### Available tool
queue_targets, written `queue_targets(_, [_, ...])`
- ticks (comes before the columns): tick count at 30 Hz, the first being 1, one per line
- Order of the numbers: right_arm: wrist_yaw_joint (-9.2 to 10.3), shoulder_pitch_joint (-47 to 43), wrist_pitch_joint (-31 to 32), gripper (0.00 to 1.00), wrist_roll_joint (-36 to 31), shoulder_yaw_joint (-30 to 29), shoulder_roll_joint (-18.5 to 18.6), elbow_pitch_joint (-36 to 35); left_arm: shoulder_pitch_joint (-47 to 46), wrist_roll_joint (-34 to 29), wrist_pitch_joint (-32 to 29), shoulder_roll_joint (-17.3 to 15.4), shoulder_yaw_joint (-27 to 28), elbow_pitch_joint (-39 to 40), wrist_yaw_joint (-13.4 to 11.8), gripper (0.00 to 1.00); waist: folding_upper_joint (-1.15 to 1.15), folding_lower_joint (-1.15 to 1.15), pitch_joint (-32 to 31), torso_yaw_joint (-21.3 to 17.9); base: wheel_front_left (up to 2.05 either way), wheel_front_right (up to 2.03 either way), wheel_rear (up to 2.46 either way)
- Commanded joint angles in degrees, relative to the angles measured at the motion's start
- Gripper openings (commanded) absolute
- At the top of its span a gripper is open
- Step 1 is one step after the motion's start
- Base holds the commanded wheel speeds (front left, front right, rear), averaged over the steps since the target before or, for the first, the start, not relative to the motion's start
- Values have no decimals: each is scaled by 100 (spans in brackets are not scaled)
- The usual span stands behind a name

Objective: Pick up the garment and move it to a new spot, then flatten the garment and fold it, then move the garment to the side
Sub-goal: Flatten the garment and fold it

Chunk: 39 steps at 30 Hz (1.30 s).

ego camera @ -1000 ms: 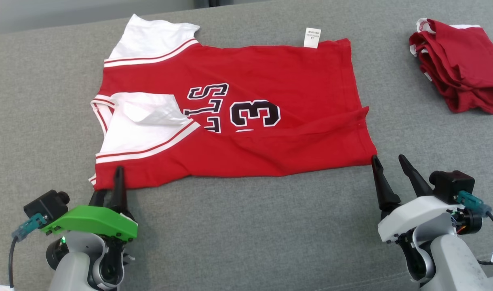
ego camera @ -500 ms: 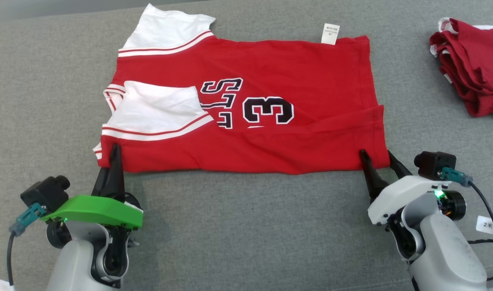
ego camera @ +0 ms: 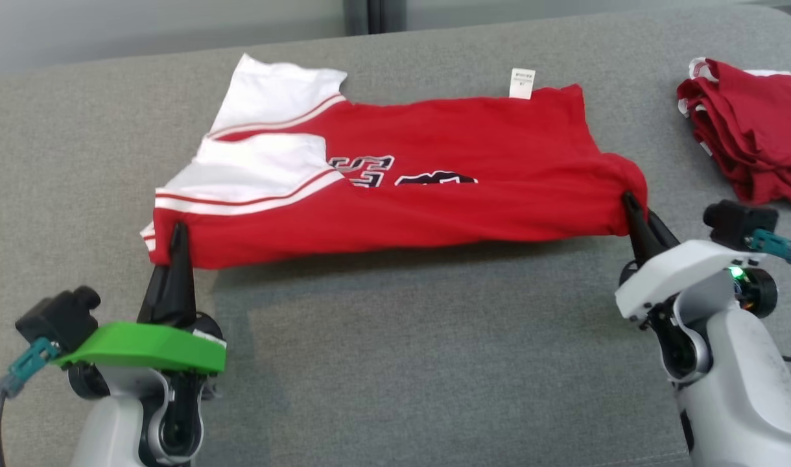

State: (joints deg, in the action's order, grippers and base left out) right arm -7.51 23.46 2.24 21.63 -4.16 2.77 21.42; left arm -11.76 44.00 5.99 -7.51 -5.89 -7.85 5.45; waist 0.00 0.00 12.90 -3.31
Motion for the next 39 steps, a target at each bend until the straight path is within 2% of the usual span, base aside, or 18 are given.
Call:
queue_targets(1, [5, -243, 112, 0, 16, -103, 26, -147, 179, 39, -25, -28, -3, 126, -49, 0, 0, 0, -132, 11, 0, 0, 0])
queue_targets(10, [7, -1640, 813, 0, 98, -500, 27, -1347, 1494, 144, -143, 87, -71, 709, -374, 0, 0, 0, -269, 29, 0, 0, 0])
queue_targets(18, [7, -2165, 712, 0, 228, -527, 29, -1422, 1999, 122, -178, 186, -300, 522, -466, 0, 0, 0, -206, 1, 0, 0, 0])
queue_targets(19, [7, -2170, 686, 11, 192, -523, 28, -1382, 2001, 79, -183, 172, -326, 474, -477, 0, 0, 0, -204, -2, 0, 0, 0])
queue_targets(20, [7, -2167, 647, 40, 99, -509, 28, -1349, 2000, 24, -149, 152, -345, 424, -495, 11, 0, 0, -205, -5, 0, 0, 0])
queue_targets(21, [7, -2163, 619, 66, 22, -493, 29, -1315, 2003, 15, -135, 152, -359, 378, -501, 44, 0, 0, -208, -8, 0, 0, 0])
queue_targets(22, [7, -2170, 605, 100, -90, -482, 28, -1276, 2008, -8, -125, 149, -368, 324, -509, 100, 0, 0, -215, -13, 0, 0, 0])
queue_targets(26, [6, -2157, 467, 100, -274, -579, 21, -1191, 2061, -131, -42, 70, -383, 226, -557, 100, 0, 0, -264, -40, 0, 0, 0])
queue_targets(31, [6, -2101, 315, 100, -370, -741, 23, -1266, 1962, -464, 11, -233, -389, 322, -605, 100, 0, 0, -301, -77, 0, 0, 0])
queue_targets(39, [6, -1629, 202, 100, -594, -510, 24, -1625, 685, -1074, -658, -1194, -460, 833, -421, 100, 0, 0, -143, -252, 0, 0, 0])
